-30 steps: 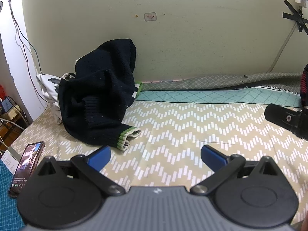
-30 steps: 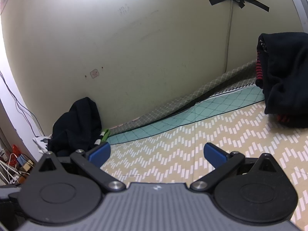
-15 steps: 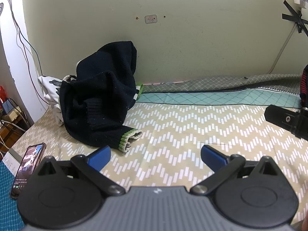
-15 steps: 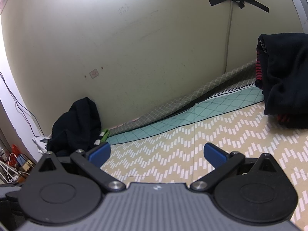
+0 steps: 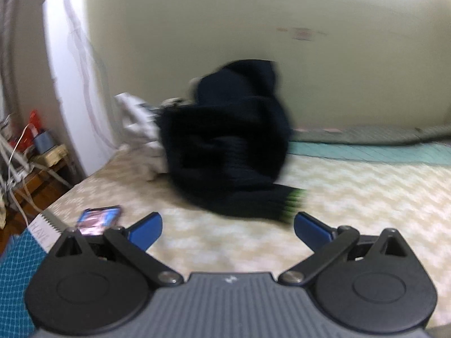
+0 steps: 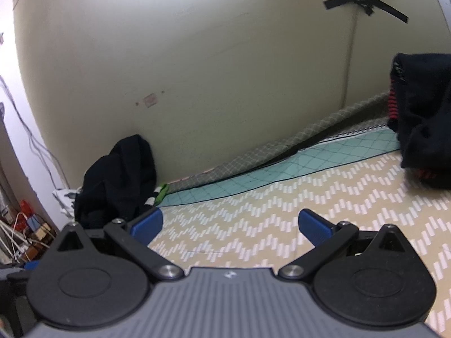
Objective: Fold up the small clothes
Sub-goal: 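Reach both tools into the navy sweater pile and grasp it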
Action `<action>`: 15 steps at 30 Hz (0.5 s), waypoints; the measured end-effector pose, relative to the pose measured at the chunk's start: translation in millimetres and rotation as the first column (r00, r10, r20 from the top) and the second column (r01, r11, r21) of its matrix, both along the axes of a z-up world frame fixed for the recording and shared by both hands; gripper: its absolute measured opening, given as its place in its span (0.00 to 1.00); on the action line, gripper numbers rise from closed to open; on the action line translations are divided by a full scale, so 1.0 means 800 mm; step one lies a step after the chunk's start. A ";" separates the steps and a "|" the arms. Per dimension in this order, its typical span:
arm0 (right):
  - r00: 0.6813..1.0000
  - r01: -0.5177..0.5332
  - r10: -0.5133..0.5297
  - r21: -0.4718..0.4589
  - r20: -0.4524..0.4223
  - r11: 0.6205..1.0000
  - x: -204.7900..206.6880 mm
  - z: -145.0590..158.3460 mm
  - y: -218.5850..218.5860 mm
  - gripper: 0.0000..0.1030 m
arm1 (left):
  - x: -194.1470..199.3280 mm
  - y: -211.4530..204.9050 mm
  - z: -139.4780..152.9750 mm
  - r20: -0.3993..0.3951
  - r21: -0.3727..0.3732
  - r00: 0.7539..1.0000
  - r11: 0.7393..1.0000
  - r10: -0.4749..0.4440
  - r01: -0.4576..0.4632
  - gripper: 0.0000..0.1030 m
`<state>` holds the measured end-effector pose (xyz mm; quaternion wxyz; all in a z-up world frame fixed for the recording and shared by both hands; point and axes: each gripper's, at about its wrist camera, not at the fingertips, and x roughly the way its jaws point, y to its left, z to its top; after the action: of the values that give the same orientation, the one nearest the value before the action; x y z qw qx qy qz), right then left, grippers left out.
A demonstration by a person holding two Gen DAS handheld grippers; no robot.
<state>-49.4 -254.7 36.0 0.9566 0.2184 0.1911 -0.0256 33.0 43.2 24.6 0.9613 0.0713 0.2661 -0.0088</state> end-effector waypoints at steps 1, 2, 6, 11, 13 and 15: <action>1.000 -0.017 0.017 -0.003 0.011 1.000 0.002 0.004 0.007 0.93 | 0.007 0.017 -0.002 0.004 -0.021 1.000 1.000 0.023 -0.023 1.00; 0.999 -0.044 0.044 -0.014 0.014 0.999 0.008 0.009 0.015 0.91 | 0.015 0.031 -0.002 0.002 -0.046 0.999 0.998 0.048 -0.048 1.00; 0.979 -0.206 0.204 -0.128 -0.028 0.970 0.066 0.042 0.064 0.59 | 0.034 0.087 -0.010 -0.059 -0.251 0.995 0.963 0.086 -0.098 1.00; 0.913 -0.409 0.402 -0.137 -0.077 0.902 0.175 0.060 0.138 0.83 | 0.035 0.130 -0.015 -0.076 -0.401 0.985 0.900 0.155 -0.173 1.00; 0.898 -0.440 0.432 -0.145 -0.087 0.886 0.212 0.057 0.169 0.87 | 0.035 0.137 -0.017 -0.075 -0.422 0.979 0.884 0.188 -0.202 1.00; 0.890 -0.456 0.443 -0.167 -0.112 0.874 0.247 0.051 0.199 0.82 | 0.037 0.140 -0.020 -0.079 -0.412 0.976 0.885 0.204 -0.218 1.00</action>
<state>148.4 -95.8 76.7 0.9453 0.0754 0.2669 0.1718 62.4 155.3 8.4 0.9448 -0.1656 0.2803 0.0378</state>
